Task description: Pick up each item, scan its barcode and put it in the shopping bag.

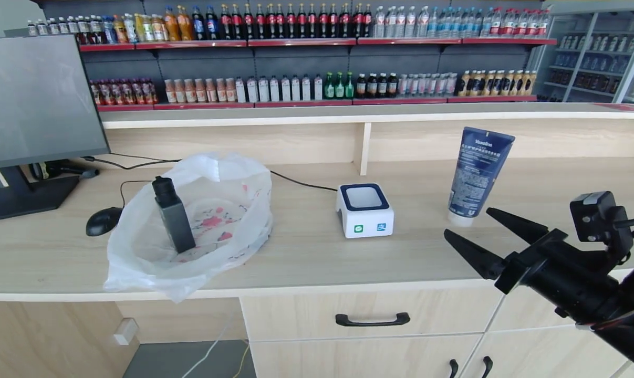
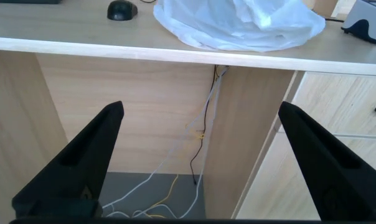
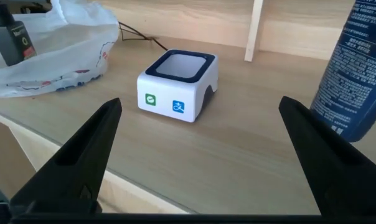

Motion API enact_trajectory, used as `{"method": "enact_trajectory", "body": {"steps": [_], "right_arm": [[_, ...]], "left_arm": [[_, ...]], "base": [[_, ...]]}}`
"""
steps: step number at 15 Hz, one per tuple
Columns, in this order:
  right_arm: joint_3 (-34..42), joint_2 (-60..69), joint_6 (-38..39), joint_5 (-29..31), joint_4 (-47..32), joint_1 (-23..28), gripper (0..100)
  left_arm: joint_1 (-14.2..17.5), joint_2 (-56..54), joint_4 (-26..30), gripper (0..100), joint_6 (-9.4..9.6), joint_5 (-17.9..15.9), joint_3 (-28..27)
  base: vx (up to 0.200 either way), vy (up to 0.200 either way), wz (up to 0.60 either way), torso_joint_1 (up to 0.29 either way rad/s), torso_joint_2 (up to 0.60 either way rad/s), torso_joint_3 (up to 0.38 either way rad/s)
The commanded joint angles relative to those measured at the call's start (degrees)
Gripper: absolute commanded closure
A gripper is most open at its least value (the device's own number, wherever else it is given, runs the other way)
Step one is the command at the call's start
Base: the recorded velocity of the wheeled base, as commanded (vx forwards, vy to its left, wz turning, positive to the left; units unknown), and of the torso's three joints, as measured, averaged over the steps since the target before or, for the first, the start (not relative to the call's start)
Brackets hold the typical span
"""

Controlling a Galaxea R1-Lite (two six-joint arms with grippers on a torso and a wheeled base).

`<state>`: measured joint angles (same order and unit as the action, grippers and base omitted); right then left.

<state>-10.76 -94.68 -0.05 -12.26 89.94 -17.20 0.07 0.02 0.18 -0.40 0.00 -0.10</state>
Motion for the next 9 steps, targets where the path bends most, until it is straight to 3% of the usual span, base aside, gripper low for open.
{"method": "enact_trajectory", "body": {"steps": [1,9], "right_arm": [[0.7,-1.1,0.0,0.0,0.1,0.4,0],[1.6,-1.5,-0.7,-0.1,0.1,1.1,0]], "left_arm": [[0.0,0.1,0.0,0,-0.13,0.0,0.0],[0.0,0.0,0.0,0,-0.04,0.0,0.0]], "base": [[0.0,-0.2,0.0,0.007,0.0,0.002],[0.0,-0.2,0.0,0.002,0.0,0.002]]}}
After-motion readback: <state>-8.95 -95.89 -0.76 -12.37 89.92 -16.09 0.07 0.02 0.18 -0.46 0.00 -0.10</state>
